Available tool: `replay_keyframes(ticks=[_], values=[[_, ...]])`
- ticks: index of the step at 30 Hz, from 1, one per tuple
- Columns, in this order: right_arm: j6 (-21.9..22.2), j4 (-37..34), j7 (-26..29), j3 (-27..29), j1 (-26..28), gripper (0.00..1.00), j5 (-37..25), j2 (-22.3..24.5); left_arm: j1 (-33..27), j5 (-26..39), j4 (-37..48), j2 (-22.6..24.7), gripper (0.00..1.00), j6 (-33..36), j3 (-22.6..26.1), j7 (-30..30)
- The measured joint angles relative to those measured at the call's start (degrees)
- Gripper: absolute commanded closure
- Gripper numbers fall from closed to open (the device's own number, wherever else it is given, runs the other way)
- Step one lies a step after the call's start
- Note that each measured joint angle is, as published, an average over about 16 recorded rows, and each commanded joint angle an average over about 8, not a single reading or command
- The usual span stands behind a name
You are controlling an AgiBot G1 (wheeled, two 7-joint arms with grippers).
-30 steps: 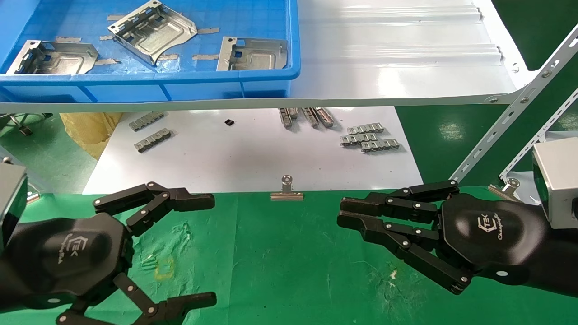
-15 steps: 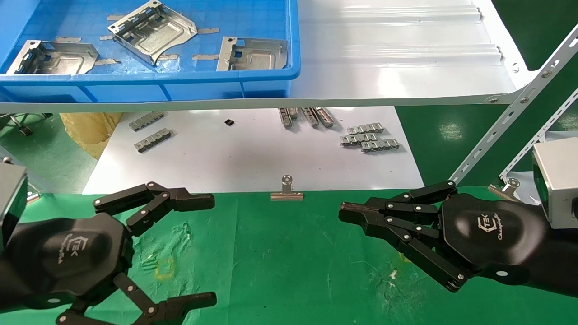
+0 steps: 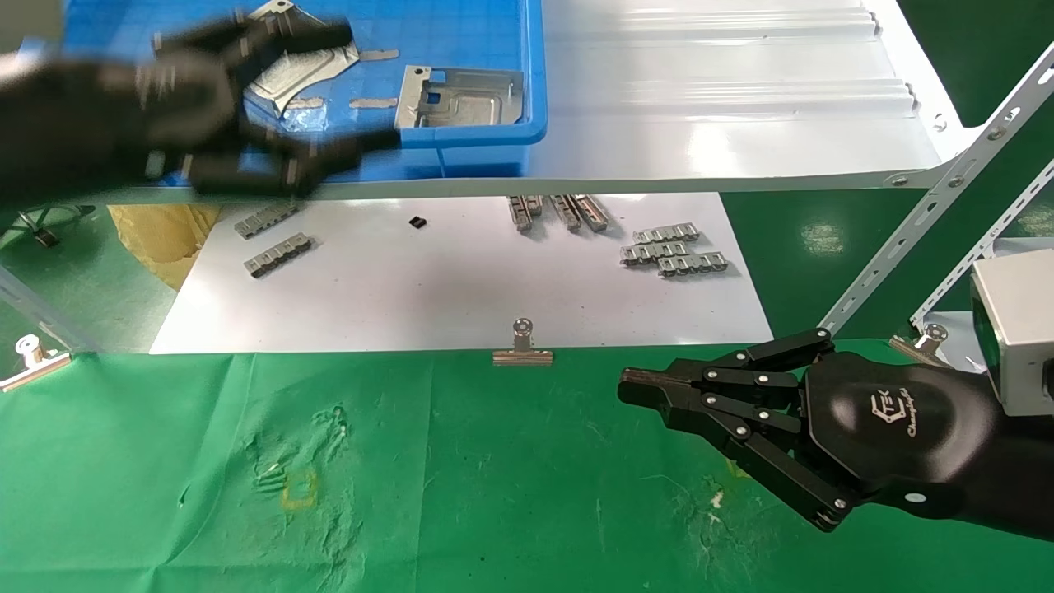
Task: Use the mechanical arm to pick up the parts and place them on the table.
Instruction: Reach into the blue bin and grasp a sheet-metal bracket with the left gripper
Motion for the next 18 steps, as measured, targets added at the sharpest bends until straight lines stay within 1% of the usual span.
replay_keyframes(ticks=[2,3,4,9,10,11,18], values=[[0.0,0.0,0.0,0.0,0.0,0.19,0.0,0.0,-4.4,3.1,6.1,2.6,0.01,-3.1,1.1,1.1],[0.0,0.0,0.0,0.0,0.0,0.07,0.0,0.0,-6.4,4.7,9.2,3.8,0.07,-4.7,1.7,1.7],[0.0,0.0,0.0,0.0,0.0,0.0,0.0,0.0,-8.2,6.1,12.1,4.9,0.19,-6.4,2.2,2.3],[0.0,0.0,0.0,0.0,0.0,0.0,0.0,0.0,-15.3,12.2,24.6,9.6,0.82,-14.2,4.6,5.0],[0.0,0.0,0.0,0.0,0.0,0.0,0.0,0.0,-16.4,13.1,26.5,10.3,0.93,-15.4,5.0,5.4],[0.0,0.0,0.0,0.0,0.0,0.0,0.0,0.0,-17.3,14.0,28.1,10.9,0.99,-16.3,5.4,5.8],[0.0,0.0,0.0,0.0,0.0,0.0,0.0,0.0,-22.1,18.6,36.3,12.9,1.0,-19.2,8.1,7.4]])
